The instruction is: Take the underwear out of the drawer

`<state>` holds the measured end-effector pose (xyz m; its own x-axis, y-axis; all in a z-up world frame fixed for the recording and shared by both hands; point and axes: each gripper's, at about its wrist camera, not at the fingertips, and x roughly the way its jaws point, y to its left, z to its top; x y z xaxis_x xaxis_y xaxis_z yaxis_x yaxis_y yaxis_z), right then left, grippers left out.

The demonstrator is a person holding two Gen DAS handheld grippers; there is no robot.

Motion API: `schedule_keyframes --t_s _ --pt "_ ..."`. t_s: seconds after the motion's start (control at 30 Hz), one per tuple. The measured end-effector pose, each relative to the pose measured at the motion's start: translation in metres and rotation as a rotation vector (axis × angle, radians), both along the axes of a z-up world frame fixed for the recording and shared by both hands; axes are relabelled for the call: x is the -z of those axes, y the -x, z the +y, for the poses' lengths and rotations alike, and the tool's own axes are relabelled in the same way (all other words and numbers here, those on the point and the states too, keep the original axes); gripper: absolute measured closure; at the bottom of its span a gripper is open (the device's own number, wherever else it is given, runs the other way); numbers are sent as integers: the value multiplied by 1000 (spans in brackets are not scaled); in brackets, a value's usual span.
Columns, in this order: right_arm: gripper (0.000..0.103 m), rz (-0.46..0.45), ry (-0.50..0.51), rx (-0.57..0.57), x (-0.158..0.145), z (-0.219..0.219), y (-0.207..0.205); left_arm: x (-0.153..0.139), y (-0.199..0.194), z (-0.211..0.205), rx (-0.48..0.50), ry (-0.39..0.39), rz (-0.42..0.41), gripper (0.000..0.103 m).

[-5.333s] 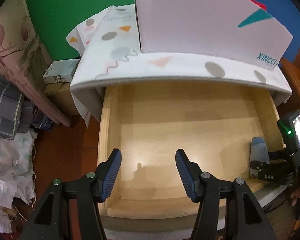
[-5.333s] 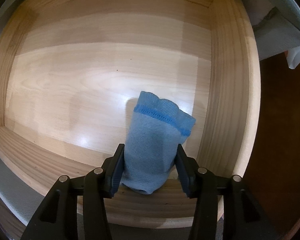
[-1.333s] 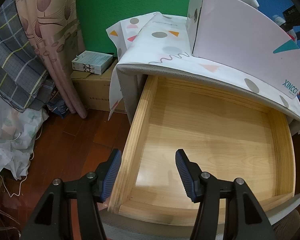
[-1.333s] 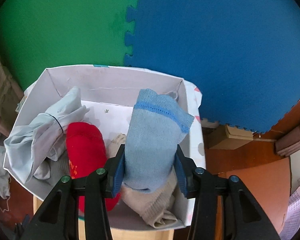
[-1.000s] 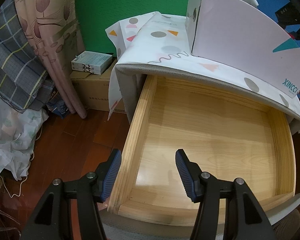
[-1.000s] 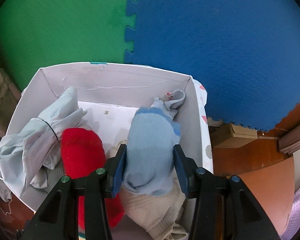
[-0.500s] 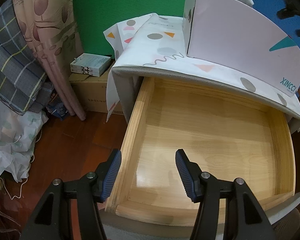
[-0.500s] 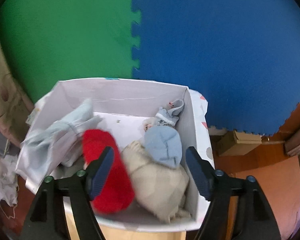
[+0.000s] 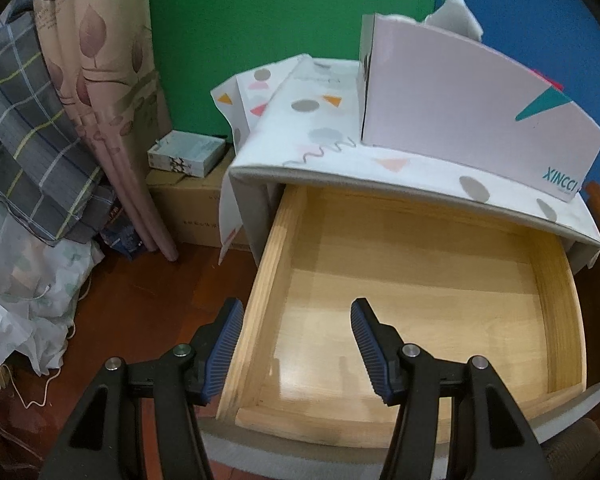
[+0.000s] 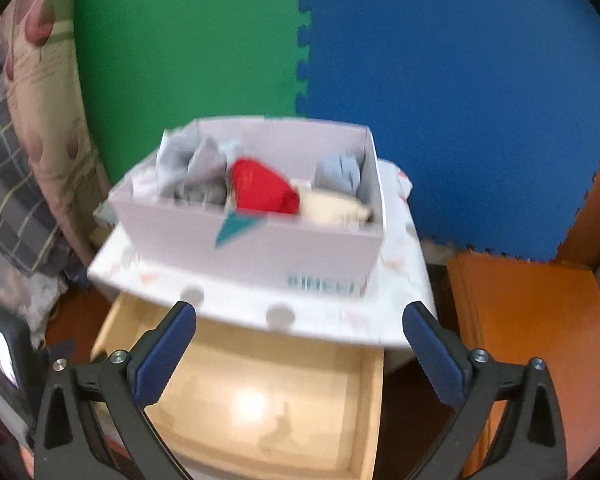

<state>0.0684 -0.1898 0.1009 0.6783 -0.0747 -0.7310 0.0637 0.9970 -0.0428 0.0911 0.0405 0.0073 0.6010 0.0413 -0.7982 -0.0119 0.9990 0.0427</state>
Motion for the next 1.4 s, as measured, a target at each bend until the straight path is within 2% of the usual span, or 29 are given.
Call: schedule_keyframes --t_s 0.23,0.4,0.57,0.7,0.97,1.13,1.4 --pt "0 60 -42 26 55 2 35 -18 26 -6 0 -85 -57 45" --pt "0 93 -47 23 85 9 48 -23 43 -3 28 -19 -79 45" --pt "0 131 -55 15 107 16 57 -21 49 -9 39 -14 -77 45" --pt "0 157 -71 17 120 19 61 -20 50 -9 26 9 -75 45" --pt "0 173 -92 8 128 17 63 -21 54 -14 31 -13 -102 45" --pt "0 199 -112 5 136 15 60 -18 54 -21 60 -40 -89 31" --pt "0 211 -99 -3 139 21 61 -18 58 -28 86 -36 -101 29"
